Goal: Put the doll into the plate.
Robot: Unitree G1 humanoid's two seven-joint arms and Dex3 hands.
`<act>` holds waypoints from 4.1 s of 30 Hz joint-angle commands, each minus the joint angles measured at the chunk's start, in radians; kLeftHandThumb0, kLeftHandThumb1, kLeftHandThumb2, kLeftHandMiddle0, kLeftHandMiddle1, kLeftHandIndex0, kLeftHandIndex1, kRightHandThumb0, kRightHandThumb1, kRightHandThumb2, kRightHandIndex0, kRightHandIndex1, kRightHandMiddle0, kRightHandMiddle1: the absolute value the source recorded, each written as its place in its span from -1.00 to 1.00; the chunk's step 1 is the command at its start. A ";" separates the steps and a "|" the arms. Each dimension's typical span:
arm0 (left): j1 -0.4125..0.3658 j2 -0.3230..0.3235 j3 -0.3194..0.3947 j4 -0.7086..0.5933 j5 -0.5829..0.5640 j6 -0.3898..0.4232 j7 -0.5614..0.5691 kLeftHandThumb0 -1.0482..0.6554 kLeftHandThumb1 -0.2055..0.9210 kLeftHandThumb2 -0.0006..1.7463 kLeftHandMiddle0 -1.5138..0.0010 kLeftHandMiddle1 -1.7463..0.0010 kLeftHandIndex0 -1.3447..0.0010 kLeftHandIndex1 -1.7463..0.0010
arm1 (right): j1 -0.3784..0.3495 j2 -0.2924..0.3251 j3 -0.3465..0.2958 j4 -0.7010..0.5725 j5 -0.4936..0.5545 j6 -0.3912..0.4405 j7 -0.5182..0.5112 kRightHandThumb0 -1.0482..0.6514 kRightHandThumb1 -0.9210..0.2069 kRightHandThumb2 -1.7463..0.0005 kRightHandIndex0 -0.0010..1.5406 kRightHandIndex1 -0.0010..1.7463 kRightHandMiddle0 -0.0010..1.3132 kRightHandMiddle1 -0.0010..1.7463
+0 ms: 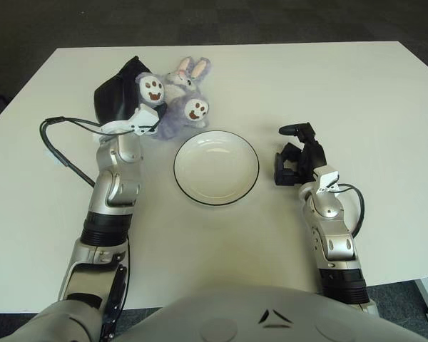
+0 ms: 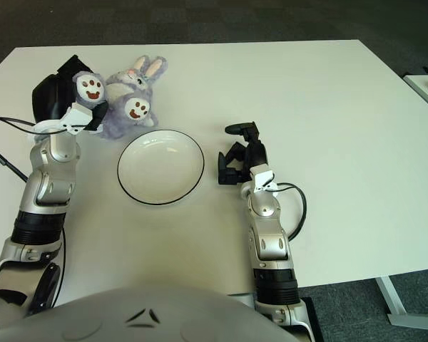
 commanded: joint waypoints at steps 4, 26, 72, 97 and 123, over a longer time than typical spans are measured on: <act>0.024 0.037 0.023 -0.065 -0.034 0.001 -0.065 -0.23 -0.09 0.28 -0.58 -1.00 -0.15 -0.66 | 0.023 -0.004 0.002 0.035 -0.001 0.027 0.004 0.89 0.43 -0.79 0.01 1.00 -0.76 0.67; 0.127 0.087 0.107 -0.284 -0.124 0.010 -0.207 -0.32 -0.02 0.17 -0.71 -1.00 -0.20 -0.57 | -0.003 0.001 0.002 0.083 -0.001 0.004 -0.002 0.25 -0.33 -0.21 -0.54 1.00 -0.53 0.98; 0.083 0.087 0.135 -0.122 -0.187 -0.193 -0.104 -0.34 -0.05 0.16 -0.63 -1.00 -0.26 -0.52 | -0.001 -0.005 0.008 0.090 -0.006 -0.019 0.002 0.23 -0.31 -0.22 -0.54 1.00 -0.49 0.99; 0.042 0.063 0.130 -0.075 -0.175 -0.194 -0.042 -0.34 -0.06 0.15 -0.60 -1.00 -0.29 -0.49 | -0.003 -0.015 0.015 0.099 -0.011 -0.047 0.016 0.23 -0.29 -0.24 -0.53 1.00 -0.47 0.99; -0.016 -0.010 0.134 -0.016 -0.196 -0.224 0.069 -0.34 -0.06 0.15 -0.61 -1.00 -0.30 -0.48 | 0.009 -0.011 0.021 0.088 0.004 -0.049 0.037 0.23 -0.23 -0.28 -0.50 1.00 -0.44 0.98</act>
